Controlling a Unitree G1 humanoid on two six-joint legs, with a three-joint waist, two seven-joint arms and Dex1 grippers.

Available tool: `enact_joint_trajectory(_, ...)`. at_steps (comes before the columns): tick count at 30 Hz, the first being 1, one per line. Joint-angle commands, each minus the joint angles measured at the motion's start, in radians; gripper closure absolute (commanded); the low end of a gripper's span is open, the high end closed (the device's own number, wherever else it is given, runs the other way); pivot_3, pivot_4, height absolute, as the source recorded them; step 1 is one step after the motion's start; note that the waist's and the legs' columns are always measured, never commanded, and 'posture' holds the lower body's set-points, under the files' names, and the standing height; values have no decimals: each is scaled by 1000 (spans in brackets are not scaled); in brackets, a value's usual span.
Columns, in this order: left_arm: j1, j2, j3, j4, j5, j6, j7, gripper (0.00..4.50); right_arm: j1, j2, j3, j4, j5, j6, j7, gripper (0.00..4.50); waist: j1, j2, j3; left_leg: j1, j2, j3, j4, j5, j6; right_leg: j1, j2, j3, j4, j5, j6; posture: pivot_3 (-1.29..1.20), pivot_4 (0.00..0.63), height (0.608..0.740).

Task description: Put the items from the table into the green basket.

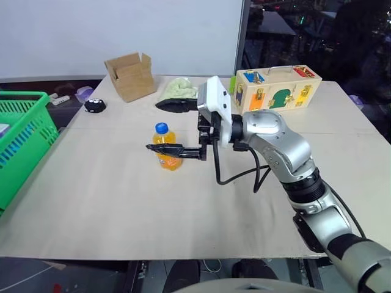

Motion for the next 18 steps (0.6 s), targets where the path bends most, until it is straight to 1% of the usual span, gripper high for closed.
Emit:
enact_joint_trajectory(1, 27, 15, 104, -61, -86, 4, -62, 56, -22, 17, -40, -20, 26, -15, -7, 0, 0, 0, 0, 0, 0, 0, 0, 0, 0, 0, 0, 0, 0, 0, 0, 208, 0, 740)
enact_joint_trajectory(2, 51, 1, 134, -85, -110, 20, -92, 56, -21, 22, -41, -19, 27, -15, -11, 0, -1, 0, 0, 0, 0, 0, 0, 0, 0, 0, 0, 0, 0, 0, 0, 209, 0, 740)
enact_joint_trajectory(4, 131, -31, 158, -141, -106, 2, -105, 56, -19, 27, -42, -21, 28, -15, -16, 0, -1, 0, 0, 0, 0, 0, 0, 0, 0, 0, 0, 0, 0, 0, 0, 212, 0, 740)
enact_joint_trajectory(6, 202, -76, 187, -241, -117, 16, -129, 56, -16, 27, -46, -24, 28, -14, -17, 0, -1, 1, 0, 1, 0, 1, 0, 0, 0, 0, -1, 0, 0, 0, 0, 222, 0, 740)
enact_joint_trajectory(7, 239, -118, 202, -347, -144, 55, -162, 56, -16, 26, -48, -23, 29, -14, -17, 0, 0, 1, 0, 1, 0, 1, -1, 0, 0, 0, -1, 0, 0, 0, 0, 224, 0, 740)
enact_joint_trajectory(9, 336, -234, 213, -689, -257, 226, -229, 56, -15, 20, -56, -20, 32, -10, -17, 0, 4, 1, 0, 0, 0, 1, 0, 0, 0, 0, -2, 0, 0, 0, 0, 231, 0, 740)
enact_joint_trajectory(10, 382, -287, 197, -872, -307, 311, -222, 56, -13, 14, -58, -19, 33, -8, -15, 0, 8, 0, 0, 0, 0, 1, 0, 0, 0, 0, -2, 0, 0, 0, -1, 232, 0, 740)
enact_joint_trajectory(12, 440, -357, 153, -1174, -394, 456, -180, 56, -5, -8, -56, -17, 23, -9, -5, 0, 15, -3, -2, 0, 0, 1, 0, 0, 0, 1, -5, 0, 0, 0, 0, 229, 0, 740)
enact_joint_trajectory(13, 447, -382, 130, -1288, -424, 512, -152, 56, 1, -23, -53, -18, 16, -12, 2, 0, 18, -4, -3, -1, 0, 0, 1, 0, 0, 1, -11, -1, 0, 0, 0, 225, 0, 740)
enact_joint_trajectory(14, 431, -398, 74, -1401, -446, 581, -90, 56, 15, -50, -51, -23, 7, -8, 9, 0, 21, -6, -4, -1, -1, 0, 1, 0, 0, 1, -12, -2, 0, 0, 0, 214, 0, 740)
enact_joint_trajectory(16, 400, -412, -10, -1541, -467, 682, -16, 56, 39, -95, -49, -37, -3, 0, 19, 0, 26, -6, -4, 1, -2, 0, 2, 0, 0, 5, -13, -7, -1, 0, 0, 201, 0, 740)
enact_joint_trajectory(18, 370, -396, -91, -1620, -468, 778, 23, 56, 65, -143, -49, -52, -13, 11, 28, 0, 22, -3, -5, 3, -4, 3, 3, 0, 0, 8, -13, -7, -1, 1, 0, 181, 0, 740)
